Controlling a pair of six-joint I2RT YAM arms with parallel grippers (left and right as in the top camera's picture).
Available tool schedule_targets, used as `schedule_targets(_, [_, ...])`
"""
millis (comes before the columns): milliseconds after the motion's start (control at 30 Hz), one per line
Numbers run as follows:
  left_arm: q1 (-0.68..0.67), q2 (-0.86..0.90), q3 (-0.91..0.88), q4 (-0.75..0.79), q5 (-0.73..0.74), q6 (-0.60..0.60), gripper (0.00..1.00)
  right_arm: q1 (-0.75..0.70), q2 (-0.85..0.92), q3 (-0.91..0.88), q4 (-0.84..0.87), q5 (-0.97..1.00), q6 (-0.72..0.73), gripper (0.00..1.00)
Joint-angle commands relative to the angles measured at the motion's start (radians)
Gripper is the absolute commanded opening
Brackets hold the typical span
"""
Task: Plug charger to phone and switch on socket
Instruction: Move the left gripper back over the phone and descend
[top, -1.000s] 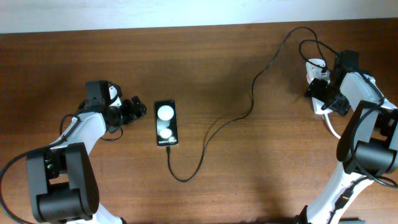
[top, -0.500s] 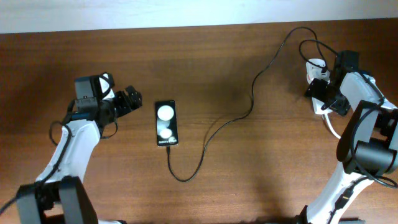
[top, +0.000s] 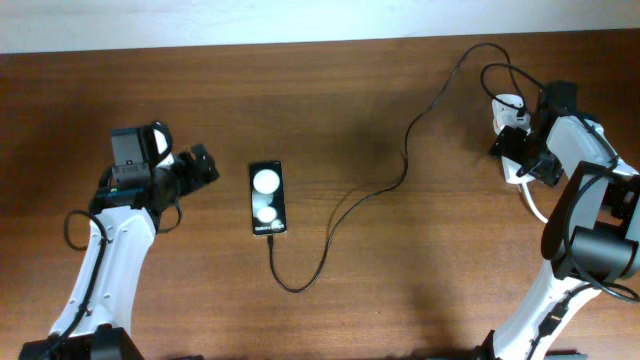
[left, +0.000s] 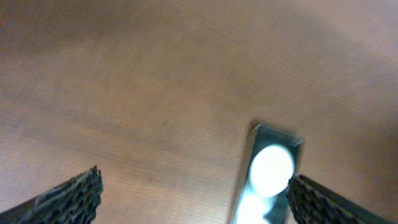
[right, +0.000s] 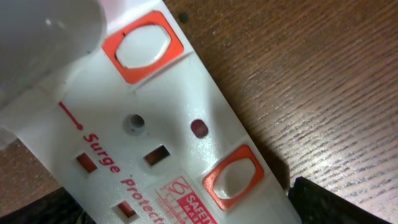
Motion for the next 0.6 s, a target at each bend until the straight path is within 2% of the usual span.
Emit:
schedule_targets(0, [-0.002,-0.025,-0.002,-0.117,-0.087,-0.009,0.99,0.002,0.031,-0.018,-0.008,0.005,-0.010,0.99])
schedule_targets(167, [-0.009,-0.025,-0.018,-0.114,-0.095,-0.009,0.99,0.002,0.031,-0.018,-0.008,0.005,-0.010,0.99])
schedule_targets(267, [-0.046,-0.025,-0.095,-0.025,-0.095,-0.009,0.99,0.002,0.031,-0.019,-0.008,0.005,-0.010,0.99])
schedule_targets(500, [-0.221,-0.025,-0.387,0.450,-0.095,0.004,0.99,0.002,0.031,-0.018,-0.008,0.005,-0.010,0.99])
schedule_targets(567, [-0.251,-0.026,-0.443,0.515,-0.095,0.021,0.99,0.002,0.031,-0.018,-0.008,0.005,-0.010,0.99])
